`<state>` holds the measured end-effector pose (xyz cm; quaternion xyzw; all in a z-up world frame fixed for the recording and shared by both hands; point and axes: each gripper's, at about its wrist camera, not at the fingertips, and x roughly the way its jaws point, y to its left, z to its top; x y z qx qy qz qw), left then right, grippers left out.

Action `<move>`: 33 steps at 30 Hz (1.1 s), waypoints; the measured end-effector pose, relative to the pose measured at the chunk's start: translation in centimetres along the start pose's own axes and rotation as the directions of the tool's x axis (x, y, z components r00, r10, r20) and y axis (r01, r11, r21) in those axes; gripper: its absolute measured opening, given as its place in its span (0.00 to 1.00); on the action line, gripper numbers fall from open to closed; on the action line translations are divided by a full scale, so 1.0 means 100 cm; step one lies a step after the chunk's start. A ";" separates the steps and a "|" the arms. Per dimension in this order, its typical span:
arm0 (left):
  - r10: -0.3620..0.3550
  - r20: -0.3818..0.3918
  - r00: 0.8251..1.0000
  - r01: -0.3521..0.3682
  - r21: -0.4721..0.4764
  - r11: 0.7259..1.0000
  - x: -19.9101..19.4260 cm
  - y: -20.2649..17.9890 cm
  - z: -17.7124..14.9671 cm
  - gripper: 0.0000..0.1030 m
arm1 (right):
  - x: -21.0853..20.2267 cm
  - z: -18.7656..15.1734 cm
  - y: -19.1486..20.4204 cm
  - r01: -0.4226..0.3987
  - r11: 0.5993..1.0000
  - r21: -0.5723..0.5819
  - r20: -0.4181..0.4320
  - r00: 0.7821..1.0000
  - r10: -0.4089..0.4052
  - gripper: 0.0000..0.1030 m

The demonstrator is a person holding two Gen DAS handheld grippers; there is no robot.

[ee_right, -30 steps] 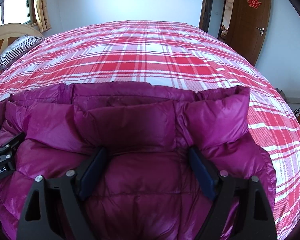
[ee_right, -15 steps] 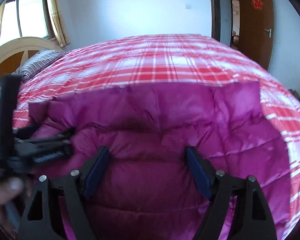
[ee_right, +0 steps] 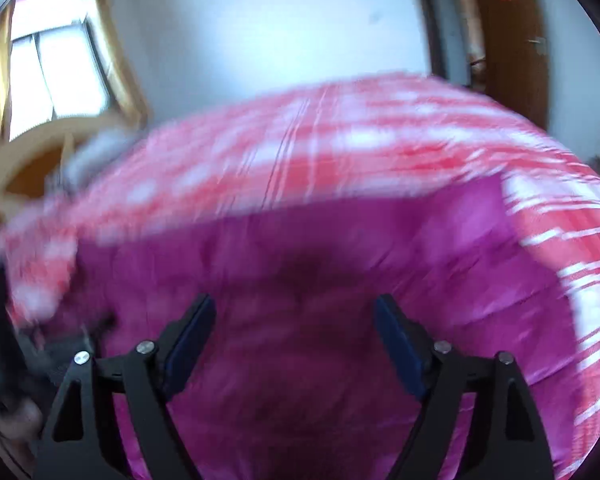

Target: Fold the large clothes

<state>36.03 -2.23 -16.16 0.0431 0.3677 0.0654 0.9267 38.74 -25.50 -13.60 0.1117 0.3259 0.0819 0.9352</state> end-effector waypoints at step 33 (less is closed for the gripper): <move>-0.077 -0.032 0.997 0.075 -0.061 0.995 0.007 0.012 -0.005 0.99 | 0.004 -0.043 0.017 0.138 0.984 -0.111 -0.050 0.988 -0.144 0.80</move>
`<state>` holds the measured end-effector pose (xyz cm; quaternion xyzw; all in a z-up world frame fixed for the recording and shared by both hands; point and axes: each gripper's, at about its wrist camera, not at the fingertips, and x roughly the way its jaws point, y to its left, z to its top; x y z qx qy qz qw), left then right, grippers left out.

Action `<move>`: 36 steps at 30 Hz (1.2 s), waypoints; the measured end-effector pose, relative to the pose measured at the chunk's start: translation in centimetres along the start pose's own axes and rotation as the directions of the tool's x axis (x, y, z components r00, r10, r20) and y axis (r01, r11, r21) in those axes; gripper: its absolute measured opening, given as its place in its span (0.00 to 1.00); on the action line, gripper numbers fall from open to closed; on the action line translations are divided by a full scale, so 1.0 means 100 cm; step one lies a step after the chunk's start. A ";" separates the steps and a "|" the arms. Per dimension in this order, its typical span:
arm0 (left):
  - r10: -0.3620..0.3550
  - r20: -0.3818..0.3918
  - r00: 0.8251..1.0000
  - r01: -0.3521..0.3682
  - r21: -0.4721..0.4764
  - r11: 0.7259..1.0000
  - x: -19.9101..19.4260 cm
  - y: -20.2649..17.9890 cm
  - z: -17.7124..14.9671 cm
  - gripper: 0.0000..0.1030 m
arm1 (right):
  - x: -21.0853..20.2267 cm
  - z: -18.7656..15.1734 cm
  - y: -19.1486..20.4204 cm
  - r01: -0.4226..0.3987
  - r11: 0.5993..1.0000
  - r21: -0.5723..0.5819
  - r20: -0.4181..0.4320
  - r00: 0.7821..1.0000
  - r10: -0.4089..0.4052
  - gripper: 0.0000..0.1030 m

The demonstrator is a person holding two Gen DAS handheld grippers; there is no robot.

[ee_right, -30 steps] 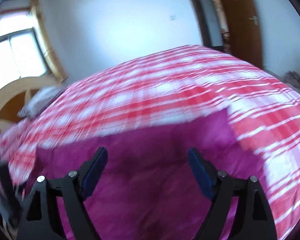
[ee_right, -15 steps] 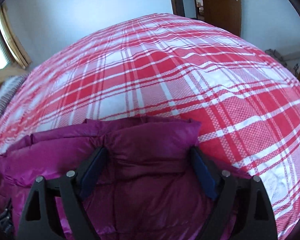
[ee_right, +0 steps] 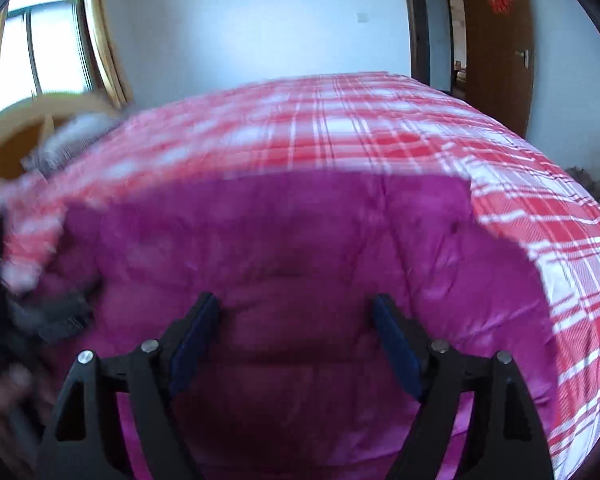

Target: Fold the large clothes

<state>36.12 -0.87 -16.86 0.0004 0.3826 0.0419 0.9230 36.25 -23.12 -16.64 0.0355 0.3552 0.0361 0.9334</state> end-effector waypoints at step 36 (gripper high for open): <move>-0.543 0.090 0.835 0.549 -0.203 0.811 -0.069 0.087 -0.067 0.19 | 0.002 -0.006 0.006 0.031 0.998 -0.050 -0.046 0.998 -0.033 0.84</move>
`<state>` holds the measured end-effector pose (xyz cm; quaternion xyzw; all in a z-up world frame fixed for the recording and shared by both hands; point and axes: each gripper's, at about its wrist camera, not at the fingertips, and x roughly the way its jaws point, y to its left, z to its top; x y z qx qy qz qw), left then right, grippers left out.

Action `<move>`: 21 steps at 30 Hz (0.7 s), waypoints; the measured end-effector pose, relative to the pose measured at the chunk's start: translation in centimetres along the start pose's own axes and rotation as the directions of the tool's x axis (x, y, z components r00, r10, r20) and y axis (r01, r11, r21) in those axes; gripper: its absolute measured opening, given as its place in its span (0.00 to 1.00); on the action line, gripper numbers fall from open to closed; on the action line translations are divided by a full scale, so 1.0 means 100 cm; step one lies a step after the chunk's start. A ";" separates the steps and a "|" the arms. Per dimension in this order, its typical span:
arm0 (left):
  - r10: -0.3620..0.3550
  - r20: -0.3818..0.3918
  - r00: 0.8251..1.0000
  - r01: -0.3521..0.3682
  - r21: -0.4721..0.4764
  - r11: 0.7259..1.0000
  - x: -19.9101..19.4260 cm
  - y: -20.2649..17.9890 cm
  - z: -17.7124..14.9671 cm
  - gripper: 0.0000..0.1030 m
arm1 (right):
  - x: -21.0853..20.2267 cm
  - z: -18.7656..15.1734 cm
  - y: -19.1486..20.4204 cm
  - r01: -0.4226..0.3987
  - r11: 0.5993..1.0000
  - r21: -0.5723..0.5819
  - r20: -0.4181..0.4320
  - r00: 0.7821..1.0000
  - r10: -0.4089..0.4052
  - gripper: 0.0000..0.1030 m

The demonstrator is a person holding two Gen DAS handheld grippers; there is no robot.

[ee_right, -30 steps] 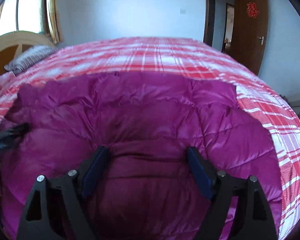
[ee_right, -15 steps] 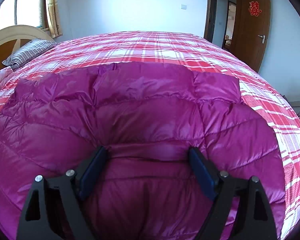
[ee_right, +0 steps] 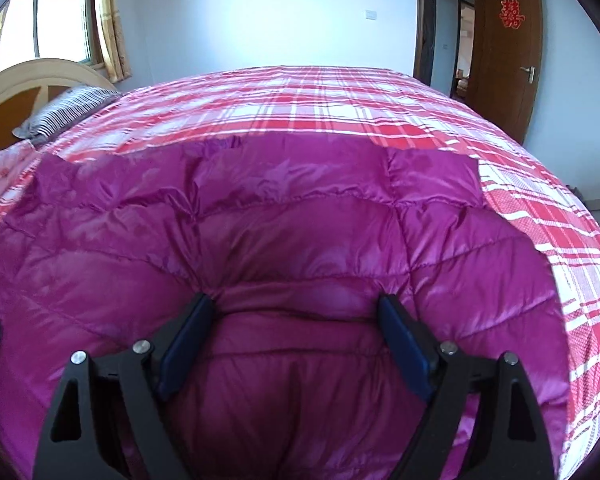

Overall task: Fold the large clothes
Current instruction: 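Grasp the folded jacket bundle with the left gripper and lift it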

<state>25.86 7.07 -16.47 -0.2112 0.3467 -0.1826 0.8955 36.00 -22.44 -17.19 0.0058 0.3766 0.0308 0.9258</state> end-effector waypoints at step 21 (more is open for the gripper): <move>-0.209 0.056 0.976 0.185 0.278 0.942 -0.034 -0.192 0.041 0.14 | -0.017 -0.024 0.000 -0.186 0.980 -0.070 -0.013 0.983 0.186 0.88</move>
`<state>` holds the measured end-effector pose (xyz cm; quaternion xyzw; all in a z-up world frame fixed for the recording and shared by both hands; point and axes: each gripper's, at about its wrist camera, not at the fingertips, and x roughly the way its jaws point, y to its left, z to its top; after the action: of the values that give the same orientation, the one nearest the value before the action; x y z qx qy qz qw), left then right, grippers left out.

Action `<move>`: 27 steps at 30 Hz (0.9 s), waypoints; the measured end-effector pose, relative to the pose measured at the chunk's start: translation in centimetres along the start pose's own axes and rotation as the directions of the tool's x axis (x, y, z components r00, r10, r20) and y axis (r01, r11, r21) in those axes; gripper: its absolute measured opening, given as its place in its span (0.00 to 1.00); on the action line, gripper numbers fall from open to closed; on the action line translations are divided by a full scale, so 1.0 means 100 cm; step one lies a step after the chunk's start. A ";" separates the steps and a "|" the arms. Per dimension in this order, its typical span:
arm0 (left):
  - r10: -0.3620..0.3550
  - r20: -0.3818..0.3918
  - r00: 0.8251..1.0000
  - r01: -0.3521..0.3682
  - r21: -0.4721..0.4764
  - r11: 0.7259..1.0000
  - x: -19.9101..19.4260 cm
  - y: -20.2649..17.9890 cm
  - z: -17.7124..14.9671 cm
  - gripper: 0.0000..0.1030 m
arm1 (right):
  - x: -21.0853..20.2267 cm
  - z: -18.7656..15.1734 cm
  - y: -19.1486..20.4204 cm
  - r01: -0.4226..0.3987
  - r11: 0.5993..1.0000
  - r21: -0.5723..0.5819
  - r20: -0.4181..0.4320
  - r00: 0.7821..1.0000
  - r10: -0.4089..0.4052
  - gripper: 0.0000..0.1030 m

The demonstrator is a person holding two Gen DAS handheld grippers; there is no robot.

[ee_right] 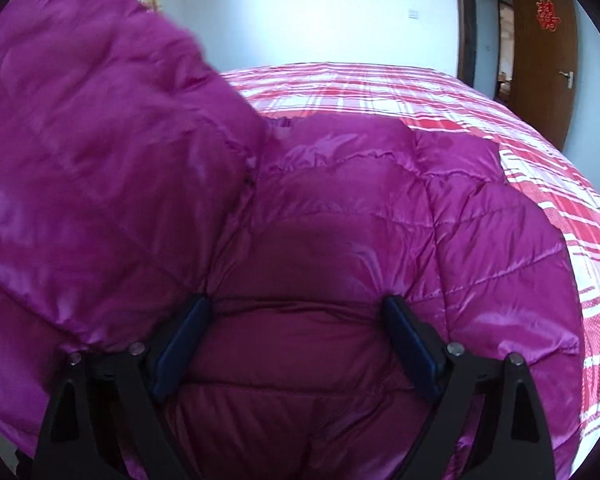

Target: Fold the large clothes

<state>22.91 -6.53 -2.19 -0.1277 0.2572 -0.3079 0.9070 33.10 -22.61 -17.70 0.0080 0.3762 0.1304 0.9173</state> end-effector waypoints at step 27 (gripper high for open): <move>0.106 -0.087 0.991 -0.046 0.517 0.855 0.142 -0.113 -0.097 0.46 | -0.082 0.020 -0.176 -0.335 0.844 0.420 0.190 0.941 0.279 0.50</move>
<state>21.70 -24.90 -11.45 0.1467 0.2213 -0.3359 0.9037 32.99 -41.45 -12.59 0.2861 0.3335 0.1853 0.8790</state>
